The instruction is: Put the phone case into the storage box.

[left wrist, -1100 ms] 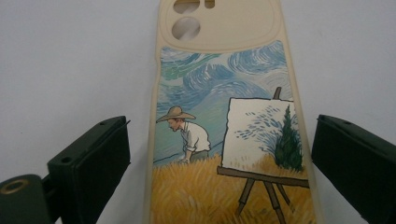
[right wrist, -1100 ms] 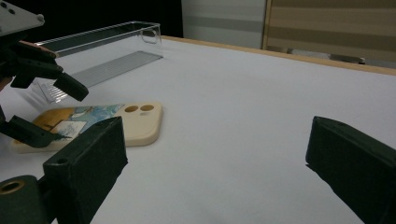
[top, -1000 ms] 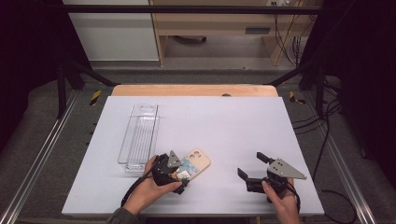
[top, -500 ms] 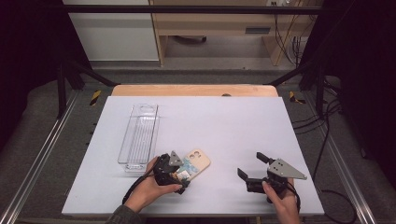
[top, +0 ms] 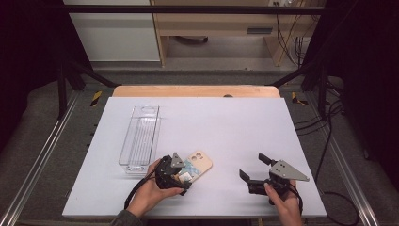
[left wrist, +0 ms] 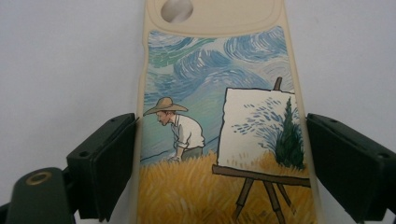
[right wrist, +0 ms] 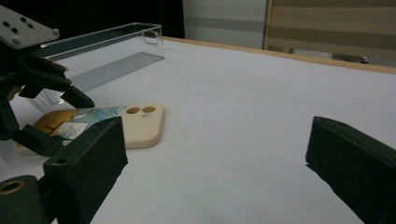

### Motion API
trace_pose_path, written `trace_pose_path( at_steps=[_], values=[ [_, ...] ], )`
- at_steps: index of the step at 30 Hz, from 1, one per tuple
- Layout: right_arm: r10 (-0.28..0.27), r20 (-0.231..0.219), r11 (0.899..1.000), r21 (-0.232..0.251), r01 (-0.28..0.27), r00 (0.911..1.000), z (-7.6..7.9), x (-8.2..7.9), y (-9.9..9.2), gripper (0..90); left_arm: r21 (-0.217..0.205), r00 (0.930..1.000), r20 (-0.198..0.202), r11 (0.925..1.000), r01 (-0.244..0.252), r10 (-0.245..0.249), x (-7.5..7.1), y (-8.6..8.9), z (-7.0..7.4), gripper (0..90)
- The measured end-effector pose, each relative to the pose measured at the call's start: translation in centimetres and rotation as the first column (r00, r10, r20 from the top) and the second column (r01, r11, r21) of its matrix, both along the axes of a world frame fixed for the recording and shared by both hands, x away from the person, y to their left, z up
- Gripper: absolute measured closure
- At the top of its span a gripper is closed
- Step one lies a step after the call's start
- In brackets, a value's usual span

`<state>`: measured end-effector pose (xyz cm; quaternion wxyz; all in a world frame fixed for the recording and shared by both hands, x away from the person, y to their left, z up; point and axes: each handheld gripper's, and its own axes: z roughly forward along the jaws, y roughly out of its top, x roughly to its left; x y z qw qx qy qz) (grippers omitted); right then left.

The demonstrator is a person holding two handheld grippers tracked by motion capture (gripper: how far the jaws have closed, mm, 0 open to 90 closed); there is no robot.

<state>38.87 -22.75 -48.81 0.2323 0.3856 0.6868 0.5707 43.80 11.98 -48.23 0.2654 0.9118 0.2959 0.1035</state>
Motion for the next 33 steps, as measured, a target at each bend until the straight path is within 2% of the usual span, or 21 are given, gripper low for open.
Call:
trace_pose_path(
  at_steps=[3, 9, 13, 17, 19, 21, 27, 31, 33],
  values=[
    [0.000, -0.001, 1.000, 0.001, 0.000, 1.0000, 0.0, 0.0, 0.0, 5.1, -0.014, 0.9997, 0.019, 0.9998, 0.013, -0.012, -0.2, -0.1, 0.1, 11.3],
    [-0.002, -0.008, 1.000, 0.009, 0.002, 1.0000, -0.1, 0.1, 0.0, 5.1, -0.068, 0.9987, 0.049, 0.9975, 0.016, -0.013, -0.4, -0.3, 0.7, 11.9],
    [-0.008, -0.019, 1.000, 0.023, 0.009, 0.9998, -0.2, 0.1, -0.1, 5.0, -0.109, 0.9957, 0.093, 0.9938, 0.019, -0.009, -0.4, -0.4, 1.7, 12.1],
    [-0.028, -0.039, 0.999, 0.041, 0.030, 0.9989, 0.2, 0.5, -0.2, 5.0, -0.157, 0.9884, 0.151, 0.9876, 0.009, 0.015, -0.3, -0.4, 3.0, 12.0],
    [-0.030, -0.059, 0.997, 0.064, 0.034, 0.9978, 0.8, 0.9, -0.3, 5.0, -0.169, 0.9807, 0.194, 0.9855, 0.012, 0.021, -0.2, -0.4, 4.0, 12.0],
    [-0.034, -0.072, 0.998, 0.059, 0.039, 0.9968, 1.7, 1.3, -0.2, 5.0, -0.191, 0.9738, 0.225, 0.9815, 0.013, 0.030, 0.0, -0.4, 4.9, 12.0],
    [-0.036, -0.115, 0.997, 0.071, 0.044, 0.9927, 4.3, 3.0, 0.2, 5.0, -0.236, 0.9598, 0.273, 0.9716, 0.003, 0.063, 1.1, -0.2, 6.6, 12.0],
    [-0.028, -0.120, 0.993, 0.107, 0.041, 0.9924, 5.8, 3.9, 0.7, 5.0, -0.278, 0.9524, 0.288, 0.9605, -0.016, 0.099, 1.9, 0.0, 7.4, 12.0],
    [-0.016, -0.124, 0.993, 0.117, 0.031, 0.9922, 6.3, 4.3, 1.1, 5.0, -0.280, 0.9462, 0.308, 0.9599, -0.011, 0.100, 2.2, -0.1, 7.9, 12.0]
  ],
)
